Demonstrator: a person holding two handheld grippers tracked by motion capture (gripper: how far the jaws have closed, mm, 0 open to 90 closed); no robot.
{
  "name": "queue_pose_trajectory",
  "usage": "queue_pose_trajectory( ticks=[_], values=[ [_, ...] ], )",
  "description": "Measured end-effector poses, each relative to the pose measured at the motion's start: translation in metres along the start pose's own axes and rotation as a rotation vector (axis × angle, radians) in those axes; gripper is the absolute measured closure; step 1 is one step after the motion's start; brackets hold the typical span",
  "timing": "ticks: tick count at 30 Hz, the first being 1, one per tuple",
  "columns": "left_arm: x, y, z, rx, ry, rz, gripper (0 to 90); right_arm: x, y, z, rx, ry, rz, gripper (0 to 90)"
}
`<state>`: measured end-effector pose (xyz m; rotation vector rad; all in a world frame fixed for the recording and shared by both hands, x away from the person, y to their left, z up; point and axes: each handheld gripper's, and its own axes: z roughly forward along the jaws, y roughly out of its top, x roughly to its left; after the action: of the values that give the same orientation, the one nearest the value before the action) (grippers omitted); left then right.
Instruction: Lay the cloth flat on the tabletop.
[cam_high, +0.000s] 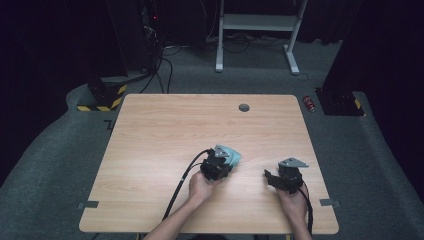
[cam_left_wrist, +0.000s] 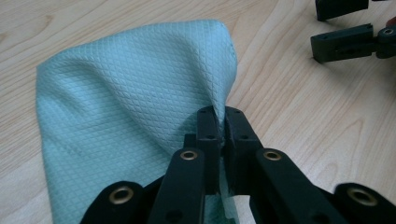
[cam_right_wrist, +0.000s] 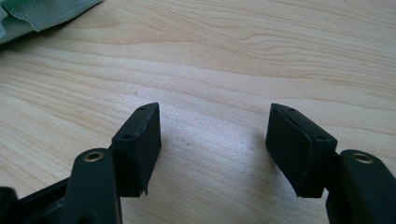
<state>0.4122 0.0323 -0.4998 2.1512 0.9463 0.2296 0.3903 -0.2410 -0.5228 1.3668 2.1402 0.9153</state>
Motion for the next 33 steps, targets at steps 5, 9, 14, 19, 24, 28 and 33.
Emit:
queue_pose_trajectory(
  ticks=[5,9,14,19,24,28,33],
  values=[
    [-0.004,0.004,-0.003,-0.013,-0.008,0.027,75.1,0.0,0.0,0.0,0.0,0.0,0.0,35.6],
    [-0.006,0.008,-0.005,-0.018,-0.004,0.045,74.2,0.0,0.0,0.0,0.0,0.0,0.001,35.6],
    [-0.005,0.008,0.0,-0.003,-0.003,0.047,81.7,0.0,0.0,0.0,0.0,0.0,0.0,35.6],
    [-0.003,0.009,-0.002,-0.02,0.0,0.047,88.6,0.0,0.0,0.0,0.0,0.0,0.0,35.6],
    [0.004,0.011,-0.011,-0.063,-0.001,0.017,89.2,0.0,0.0,0.0,0.0,0.0,0.0,35.6],
    [0.014,0.012,-0.022,-0.096,0.015,-0.009,89.3,0.0,0.0,0.0,0.0,0.0,0.0,35.6],
    [0.027,0.012,-0.031,-0.114,0.035,-0.046,89.2,0.0,0.0,0.0,0.001,0.0,0.0,35.6]
  ],
)
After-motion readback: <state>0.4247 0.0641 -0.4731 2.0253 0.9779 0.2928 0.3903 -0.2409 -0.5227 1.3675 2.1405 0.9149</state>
